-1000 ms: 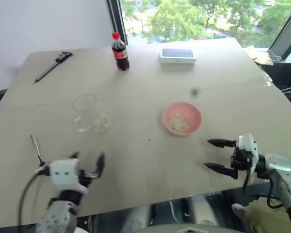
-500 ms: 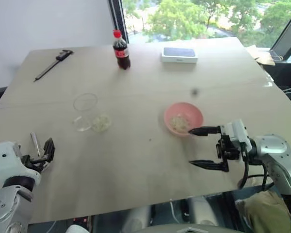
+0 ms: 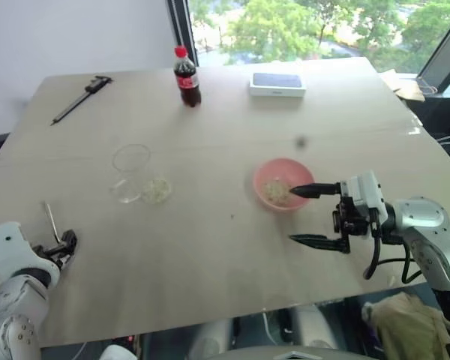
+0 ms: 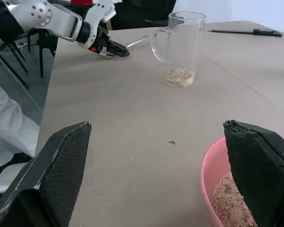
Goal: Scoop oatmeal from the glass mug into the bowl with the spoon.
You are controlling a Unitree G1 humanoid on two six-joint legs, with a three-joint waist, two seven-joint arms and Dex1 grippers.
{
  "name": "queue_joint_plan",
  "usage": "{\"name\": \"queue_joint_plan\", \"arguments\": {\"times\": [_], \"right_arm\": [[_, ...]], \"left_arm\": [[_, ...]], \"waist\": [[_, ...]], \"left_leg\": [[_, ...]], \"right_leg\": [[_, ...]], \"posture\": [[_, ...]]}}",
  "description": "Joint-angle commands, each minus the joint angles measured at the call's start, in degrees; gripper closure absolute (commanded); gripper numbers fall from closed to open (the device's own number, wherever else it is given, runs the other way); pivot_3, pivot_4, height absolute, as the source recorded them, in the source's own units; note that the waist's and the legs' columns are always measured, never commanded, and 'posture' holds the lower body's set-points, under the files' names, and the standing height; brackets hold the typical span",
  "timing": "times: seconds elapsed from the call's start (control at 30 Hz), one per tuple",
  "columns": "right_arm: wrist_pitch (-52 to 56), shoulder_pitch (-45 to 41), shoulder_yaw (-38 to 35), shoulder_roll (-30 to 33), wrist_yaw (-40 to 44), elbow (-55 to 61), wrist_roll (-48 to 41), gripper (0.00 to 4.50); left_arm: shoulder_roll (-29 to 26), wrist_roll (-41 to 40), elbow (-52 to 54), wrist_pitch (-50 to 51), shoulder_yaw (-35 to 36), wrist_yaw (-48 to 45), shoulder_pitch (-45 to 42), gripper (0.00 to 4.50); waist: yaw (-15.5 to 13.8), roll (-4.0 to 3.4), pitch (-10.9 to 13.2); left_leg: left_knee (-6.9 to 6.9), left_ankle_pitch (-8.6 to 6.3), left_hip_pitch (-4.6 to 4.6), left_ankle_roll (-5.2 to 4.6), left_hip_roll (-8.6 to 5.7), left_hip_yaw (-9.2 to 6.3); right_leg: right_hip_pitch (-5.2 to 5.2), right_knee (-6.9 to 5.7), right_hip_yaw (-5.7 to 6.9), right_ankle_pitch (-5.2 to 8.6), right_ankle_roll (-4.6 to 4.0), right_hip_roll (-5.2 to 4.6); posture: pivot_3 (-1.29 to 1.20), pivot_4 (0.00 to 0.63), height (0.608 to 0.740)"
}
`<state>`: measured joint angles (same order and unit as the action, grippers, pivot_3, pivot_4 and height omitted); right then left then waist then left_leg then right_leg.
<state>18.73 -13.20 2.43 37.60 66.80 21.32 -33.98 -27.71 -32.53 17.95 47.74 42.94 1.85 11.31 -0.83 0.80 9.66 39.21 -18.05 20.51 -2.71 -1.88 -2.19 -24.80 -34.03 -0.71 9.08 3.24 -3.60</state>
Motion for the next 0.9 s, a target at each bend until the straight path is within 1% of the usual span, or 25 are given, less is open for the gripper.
{"name": "queue_joint_plan", "arguments": {"times": [0.03, 0.07, 0.1, 0.13, 0.17, 0.23, 0.3, 0.33, 0.37, 0.4, 0.43, 0.63, 0.8, 0.9], "right_arm": [[-0.26, -0.56, -1.49, 0.28, -0.61, 0.95, -0.63, 0.0], [-0.24, -0.45, -1.53, 0.33, -0.68, 1.07, -0.68, 0.0], [-0.16, -0.48, -1.55, 0.34, -0.86, 1.16, -0.72, 0.0], [-0.12, -0.64, -1.52, 0.29, -1.02, 1.1, -0.71, 0.0], [-0.09, -0.82, -1.51, 0.26, -1.19, 1.03, -0.7, 0.0], [-0.1, -1.06, -1.46, 0.25, -1.35, 0.87, -0.69, 0.0], [-0.12, -1.17, -1.48, 0.28, -1.42, 0.81, -0.71, 0.0], [-0.12, -1.22, -1.51, 0.3, -1.45, 0.8, -0.72, 0.0], [-0.12, -1.34, -1.51, 0.3, -1.47, 0.71, -0.7, 0.0], [-0.16, -1.44, -1.53, 0.34, -1.43, 0.63, -0.67, 0.0], [-0.21, -1.51, -1.54, 0.33, -1.42, 0.54, -0.64, 0.0], [-0.36, -1.99, -1.46, 0.19, -1.3, -0.14, -0.51, 0.0], [-0.47, -2.64, -1.29, 0.21, -0.82, -0.99, -0.5, 0.0], [-0.46, -3.54, -1.1, -0.02, -0.54, -2.01, -0.49, 0.0]], "left_arm": [[-1.0, 0.78, -1.28, 2.59, -0.91, -1.28, 0.52, 0.11], [-1.01, 0.87, -1.37, 3.01, -1.0, -1.46, 0.61, 0.11], [-0.93, 1.11, -1.67, 2.86, -1.12, -1.71, 0.64, 0.49], [-0.83, 1.1, -2.14, 2.92, -1.12, -1.98, 0.46, 0.64], [-0.76, 1.14, -2.63, 2.99, -1.13, -2.25, 0.27, 1.01], [-0.71, 1.48, -3.42, 3.09, -1.15, -2.66, -0.01, 1.92], [-0.6, 1.88, -3.77, 3.05, -1.1, -2.94, -0.05, 2.72], [-0.51, 2.02, -3.87, 3.03, -1.04, -3.06, -0.03, 3.26], [-0.28, 2.06, -4.21, 2.92, -0.69, -3.04, -0.09, 3.59], [-0.08, 2.17, -4.49, 2.74, -0.36, -3.03, -0.05, 4.09], [0.13, 2.28, -4.67, 2.62, -0.07, -3.02, -0.02, 4.45], [2.64, 2.06, -4.3, 0.2, 1.85, -2.97, 0.78, 4.48], [5.24, 1.02, -1.73, -5.61, 4.32, -3.81, 0.82, 4.48], [6.68, -1.38, 1.87, -10.11, 7.46, -3.84, -0.11, 4.48]], "waist": [[0.02, -0.06, -0.03], [0.03, -0.1, -0.05], [0.04, -0.15, -0.08], [0.06, -0.19, -0.1], [0.08, -0.2, -0.11], [0.11, -0.24, -0.13], [0.17, -0.31, -0.17], [0.23, -0.34, -0.18], [0.29, -0.36, -0.19], [0.32, -0.39, -0.21], [0.32, -0.43, -0.23], [0.41, -0.6, -0.34], [0.6, -0.6, -0.34], [0.6, -0.46, -0.28]], "left_leg": [[0.0, 0.0, 0.0, 0.0, 0.0, 0.01], [-0.01, 0.0, 0.0, 0.0, 0.0, 0.01], [0.0, 0.0, -0.01, 0.0, 0.0, 0.01], [0.0, 0.0, -0.01, 0.0, 0.0, 0.01], [0.0, 0.0, -0.02, 0.0, 0.0, 0.01], [-0.01, 0.0, -0.03, 0.0, 0.0, 0.02], [-0.01, 0.0, -0.04, 0.01, 0.0, 0.02], [-0.01, 0.0, -0.06, 0.01, 0.01, 0.02], [-0.01, 0.0, -0.08, 0.01, 0.02, 0.04], [-0.02, 0.0, -0.1, 0.01, 0.02, 0.05], [-0.02, 0.0, -0.1, 0.01, 0.02, 0.07], [-0.02, 0.0, -0.13, 0.0, 0.03, 0.15], [-0.02, -0.01, -0.13, 0.0, 0.04, 0.17], [-0.02, -0.01, -0.12, 0.0, 0.04, 0.17]], "right_leg": [[0.0, 0.0, -0.01, 0.0, 0.0, -0.01], [0.0, 0.0, -0.01, 0.0, 0.0, -0.01], [0.0, -0.01, -0.02, 0.0, -0.01, -0.02], [0.0, -0.01, -0.02, 0.0, -0.01, -0.02], [0.0, -0.01, -0.03, 0.0, -0.01, -0.03], [0.0, -0.03, -0.03, 0.0, -0.01, -0.03], [0.0, -0.06, -0.04, 0.0, -0.01, -0.02], [0.0, -0.07, -0.05, 0.0, -0.01, -0.01], [0.0, -0.08, -0.07, 0.0, -0.01, 0.0], [0.0, -0.09, -0.08, 0.0, -0.02, 0.0], [0.0, -0.1, -0.1, -0.01, -0.02, 0.0], [0.0, -0.11, -0.17, -0.01, -0.02, -0.01], [0.0, -0.09, -0.21, -0.01, -0.03, -0.11], [-0.01, -0.08, -0.19, -0.01, -0.03, -0.22]], "posture": [[0.0, 0.15, 0.74], [0.0, 0.15, 0.74], [0.0, 0.15, 0.74], [0.0, 0.15, 0.74], [0.0, 0.15, 0.74], [0.0, 0.15, 0.74], [0.0, 0.15, 0.74], [0.0, 0.15, 0.74], [0.0, 0.15, 0.74], [0.0, 0.15, 0.74], [0.0, 0.15, 0.74], [0.0, 0.15, 0.74], [0.0, 0.15, 0.74], [0.0, 0.15, 0.74]]}}
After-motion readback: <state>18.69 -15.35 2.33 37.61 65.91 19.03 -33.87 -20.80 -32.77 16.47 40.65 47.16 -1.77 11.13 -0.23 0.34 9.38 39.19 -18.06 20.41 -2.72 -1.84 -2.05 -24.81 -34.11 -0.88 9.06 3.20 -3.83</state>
